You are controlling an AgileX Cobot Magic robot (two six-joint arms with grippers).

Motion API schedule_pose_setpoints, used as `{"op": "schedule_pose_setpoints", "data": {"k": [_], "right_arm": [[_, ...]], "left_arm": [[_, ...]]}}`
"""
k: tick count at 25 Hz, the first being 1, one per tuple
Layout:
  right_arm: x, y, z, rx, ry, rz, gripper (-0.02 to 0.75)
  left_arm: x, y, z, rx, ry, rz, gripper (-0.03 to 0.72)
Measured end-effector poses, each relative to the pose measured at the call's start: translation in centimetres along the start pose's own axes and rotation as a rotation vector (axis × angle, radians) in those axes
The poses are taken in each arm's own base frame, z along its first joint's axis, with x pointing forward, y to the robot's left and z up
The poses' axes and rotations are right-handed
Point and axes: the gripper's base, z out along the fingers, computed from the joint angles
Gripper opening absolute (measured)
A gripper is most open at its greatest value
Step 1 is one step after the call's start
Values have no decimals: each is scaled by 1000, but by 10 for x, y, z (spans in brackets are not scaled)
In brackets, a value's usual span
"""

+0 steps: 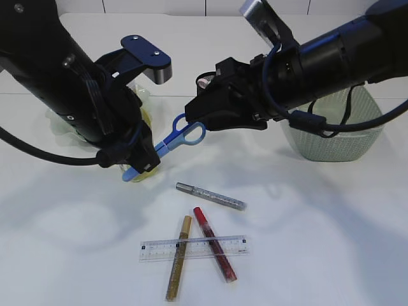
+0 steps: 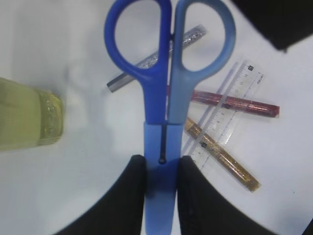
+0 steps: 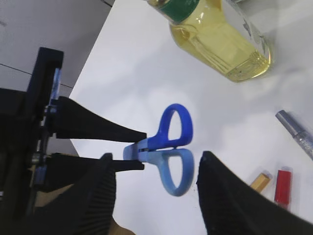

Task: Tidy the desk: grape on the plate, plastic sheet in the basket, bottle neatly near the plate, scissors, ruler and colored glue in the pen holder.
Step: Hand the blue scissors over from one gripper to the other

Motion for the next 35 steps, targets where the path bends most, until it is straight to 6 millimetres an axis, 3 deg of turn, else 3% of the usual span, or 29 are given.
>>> {"op": "schedule_pose_setpoints", "data": {"k": [19, 23, 30, 35], "right_arm": [[3, -30, 32, -69, -17, 138, 425], [4, -30, 33, -72, -17, 142, 347], [3, -25, 33, -132, -25, 138, 88], [2, -24, 33, -141, -29, 132, 54]], "left_arm": [[-2, 0, -1, -2, -8, 0, 134], [-2, 0, -1, -2, -10, 0, 134], [-2, 0, -1, -2, -10, 0, 133], [-2, 0, -1, -4, -10, 1, 133]]}}
